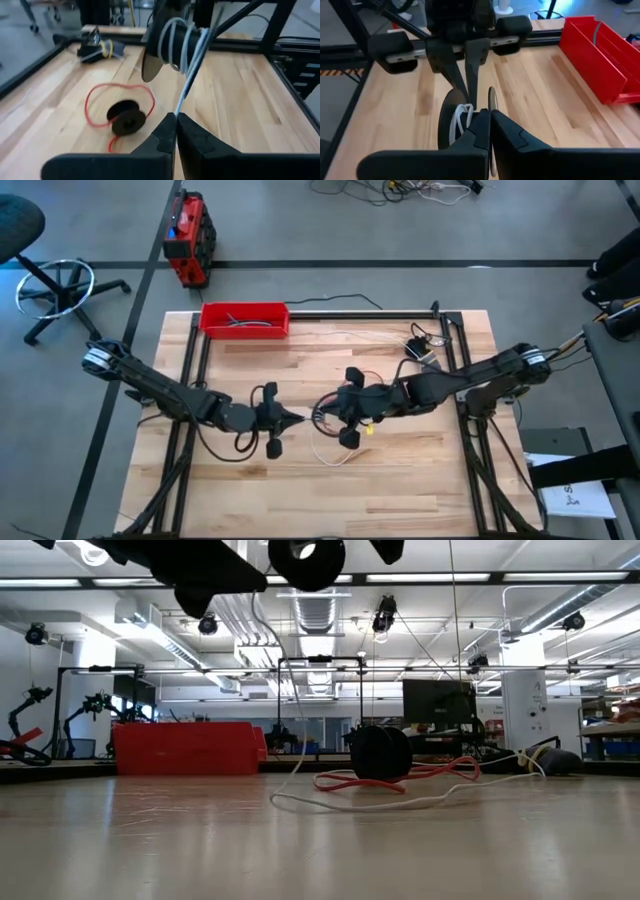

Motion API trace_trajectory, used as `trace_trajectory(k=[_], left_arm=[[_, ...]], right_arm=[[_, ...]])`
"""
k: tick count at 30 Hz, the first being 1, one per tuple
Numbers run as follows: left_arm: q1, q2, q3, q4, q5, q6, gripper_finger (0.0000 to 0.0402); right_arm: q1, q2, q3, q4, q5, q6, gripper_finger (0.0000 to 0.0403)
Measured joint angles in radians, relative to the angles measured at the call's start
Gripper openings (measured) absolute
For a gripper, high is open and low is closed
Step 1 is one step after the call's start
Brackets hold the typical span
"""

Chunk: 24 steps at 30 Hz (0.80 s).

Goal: Coil cords
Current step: Coil the white wire onto the black spool

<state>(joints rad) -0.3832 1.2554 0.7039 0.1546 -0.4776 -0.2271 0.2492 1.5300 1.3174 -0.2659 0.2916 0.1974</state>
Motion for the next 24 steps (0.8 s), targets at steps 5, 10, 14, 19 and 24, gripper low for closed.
trace_trajectory(k=[5,10,14,19,24], left_arm=[[0.0,0.013,-0.006,0.037,-0.01,0.058,0.0021],[-0.003,-0.002,-0.007,0.013,-0.013,0.049,0.0052],[-0.004,-0.003,-0.007,0.004,-0.013,0.016,0.0082],[-0.009,0.003,-0.008,0.003,-0.013,0.008,0.0113],[-0.017,0.003,-0.013,0.015,-0.016,0.005,0.0134]], right_arm=[[0.002,-0.007,0.002,0.014,-0.008,0.004,0.0],[0.002,-0.01,0.003,0.017,-0.008,0.001,0.0],[0.002,-0.025,0.003,0.043,-0.003,-0.008,0.0],[0.002,-0.038,0.003,0.153,-0.002,-0.048,0.0],[0.002,-0.059,0.003,0.224,0.043,-0.083,0.0]])
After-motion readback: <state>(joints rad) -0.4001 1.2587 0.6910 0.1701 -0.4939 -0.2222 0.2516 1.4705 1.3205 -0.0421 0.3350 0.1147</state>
